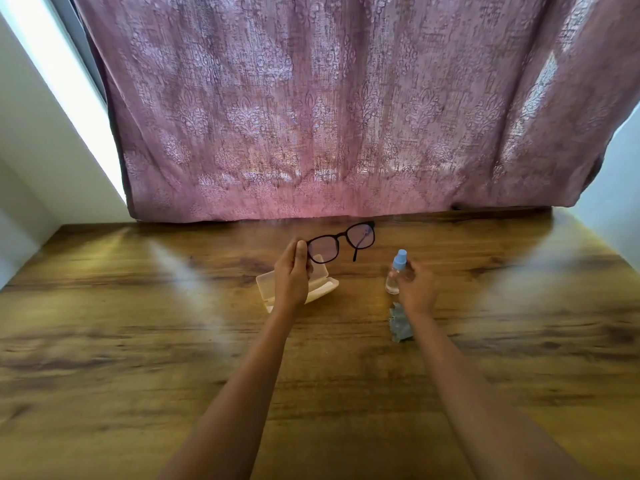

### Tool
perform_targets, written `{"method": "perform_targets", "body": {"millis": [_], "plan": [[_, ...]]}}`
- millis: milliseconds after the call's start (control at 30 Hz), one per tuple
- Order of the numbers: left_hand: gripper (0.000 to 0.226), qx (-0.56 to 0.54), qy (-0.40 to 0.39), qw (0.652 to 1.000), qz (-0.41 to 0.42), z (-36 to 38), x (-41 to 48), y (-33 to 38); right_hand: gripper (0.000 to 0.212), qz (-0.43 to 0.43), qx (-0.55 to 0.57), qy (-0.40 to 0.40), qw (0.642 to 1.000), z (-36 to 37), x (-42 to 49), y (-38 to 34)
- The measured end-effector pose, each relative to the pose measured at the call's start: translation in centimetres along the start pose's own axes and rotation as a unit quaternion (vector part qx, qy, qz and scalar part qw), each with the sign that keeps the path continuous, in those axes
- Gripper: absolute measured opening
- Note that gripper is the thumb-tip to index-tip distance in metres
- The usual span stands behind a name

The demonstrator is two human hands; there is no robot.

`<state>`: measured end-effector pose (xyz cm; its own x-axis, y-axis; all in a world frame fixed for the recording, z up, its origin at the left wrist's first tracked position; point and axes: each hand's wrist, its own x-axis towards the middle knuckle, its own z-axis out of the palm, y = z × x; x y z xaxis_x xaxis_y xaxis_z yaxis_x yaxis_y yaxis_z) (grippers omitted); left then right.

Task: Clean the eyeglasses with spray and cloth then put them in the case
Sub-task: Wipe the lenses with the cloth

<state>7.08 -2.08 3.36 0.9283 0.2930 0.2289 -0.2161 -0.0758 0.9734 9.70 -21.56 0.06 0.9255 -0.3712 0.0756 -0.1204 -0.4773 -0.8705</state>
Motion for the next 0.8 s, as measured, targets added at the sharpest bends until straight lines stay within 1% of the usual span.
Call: {"method": "perform_targets", "body": {"millis": [133, 267, 300, 367, 433, 467, 533, 667, 800], "plan": [[0.032, -0.005, 0.001, 1.000, 0.006, 0.0, -0.1, 0.2, 0.048, 0.022, 0.004, -0.003, 1.000, -0.1, 0.0, -0.1], [0.032, -0.006, -0.002, 1.000, 0.007, 0.1, -0.3, 0.3, 0.064, 0.032, 0.023, 0.011, 0.999, -0.5, -1.0, 0.0], [0.033, -0.003, -0.003, 1.000, 0.005, 0.1, -0.3, 0.2, 0.062, 0.029, 0.013, 0.012, 0.999, -0.6, -1.3, 0.3], [0.033, -0.005, -0.005, 1.000, 0.002, 0.1, -0.5, 0.1, 0.047, 0.026, -0.017, 0.012, 0.999, -0.7, -2.0, 1.0], [0.033, -0.007, -0.009, 1.000, 0.005, 0.0, -0.8, 0.1, 0.031, 0.003, -0.056, 0.005, 0.998, -0.8, -2.8, 1.7], [0.033, -0.006, -0.011, 1.000, 0.008, 0.0, -1.0, 0.2, 0.028, -0.012, -0.078, 0.000, 0.997, -0.8, -3.2, 2.0], [0.033, -0.007, -0.013, 1.000, 0.015, -0.1, -1.4, 0.4, 0.029, -0.031, -0.119, -0.016, 0.992, -1.1, -3.9, 2.3], [0.031, -0.008, -0.015, 1.000, 0.021, -0.3, -2.3, 1.0, 0.033, -0.041, -0.176, -0.049, 0.982, -1.6, -5.0, 2.7], [0.032, -0.001, -0.017, 0.999, 0.027, -0.6, -3.3, 1.6, 0.040, -0.023, -0.215, -0.061, 0.974, -2.1, -5.4, 3.4]]}}
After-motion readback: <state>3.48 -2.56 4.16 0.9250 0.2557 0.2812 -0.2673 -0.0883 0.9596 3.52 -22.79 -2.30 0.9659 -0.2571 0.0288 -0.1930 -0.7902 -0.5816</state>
